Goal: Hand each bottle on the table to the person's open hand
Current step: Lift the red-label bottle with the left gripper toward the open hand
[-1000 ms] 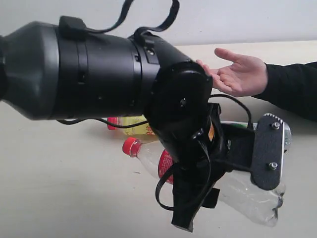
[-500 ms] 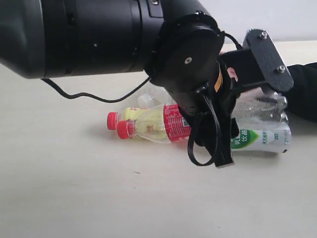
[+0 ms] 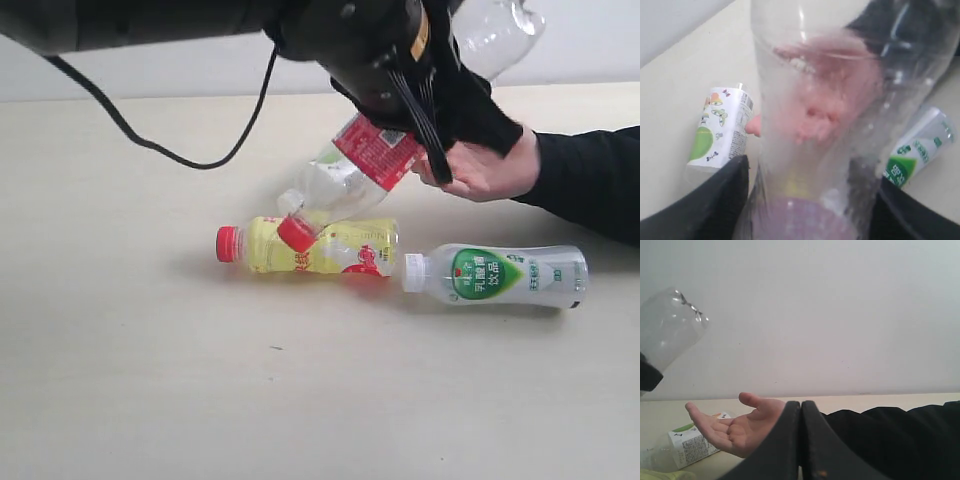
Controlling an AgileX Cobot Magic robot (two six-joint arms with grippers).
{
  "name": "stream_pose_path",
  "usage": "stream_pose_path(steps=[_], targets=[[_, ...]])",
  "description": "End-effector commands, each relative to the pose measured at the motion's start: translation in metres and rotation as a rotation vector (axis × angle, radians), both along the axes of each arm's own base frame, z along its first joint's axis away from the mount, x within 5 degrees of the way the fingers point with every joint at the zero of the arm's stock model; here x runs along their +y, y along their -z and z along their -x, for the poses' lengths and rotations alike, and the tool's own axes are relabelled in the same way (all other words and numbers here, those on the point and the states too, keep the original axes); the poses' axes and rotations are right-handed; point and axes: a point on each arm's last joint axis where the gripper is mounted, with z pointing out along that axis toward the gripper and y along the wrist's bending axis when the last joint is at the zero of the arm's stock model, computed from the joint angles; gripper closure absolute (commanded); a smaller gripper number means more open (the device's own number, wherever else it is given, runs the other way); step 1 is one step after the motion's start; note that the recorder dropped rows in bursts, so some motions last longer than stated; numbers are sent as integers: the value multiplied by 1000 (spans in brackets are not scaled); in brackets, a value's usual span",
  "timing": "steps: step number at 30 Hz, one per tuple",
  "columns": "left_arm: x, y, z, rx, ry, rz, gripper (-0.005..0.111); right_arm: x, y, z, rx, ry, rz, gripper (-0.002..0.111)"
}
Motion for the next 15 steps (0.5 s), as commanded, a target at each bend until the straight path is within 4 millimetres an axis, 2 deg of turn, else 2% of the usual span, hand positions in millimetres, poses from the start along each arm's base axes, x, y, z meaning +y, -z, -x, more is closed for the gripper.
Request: stream_pose_path(steps=[1, 5, 9, 15], targets=[[9, -5, -25, 89, -112, 193, 107, -1, 0, 0, -15, 8, 1, 108], [12, -9, -35, 119, -145, 326, 107, -1, 0, 0, -15, 8, 1, 108], [13, -9, -35, 101, -118, 297, 107, -1, 0, 0, -15, 8, 1, 108], [10, -7, -31, 184, -143, 341, 107, -1, 0, 0, -15, 8, 1, 108]])
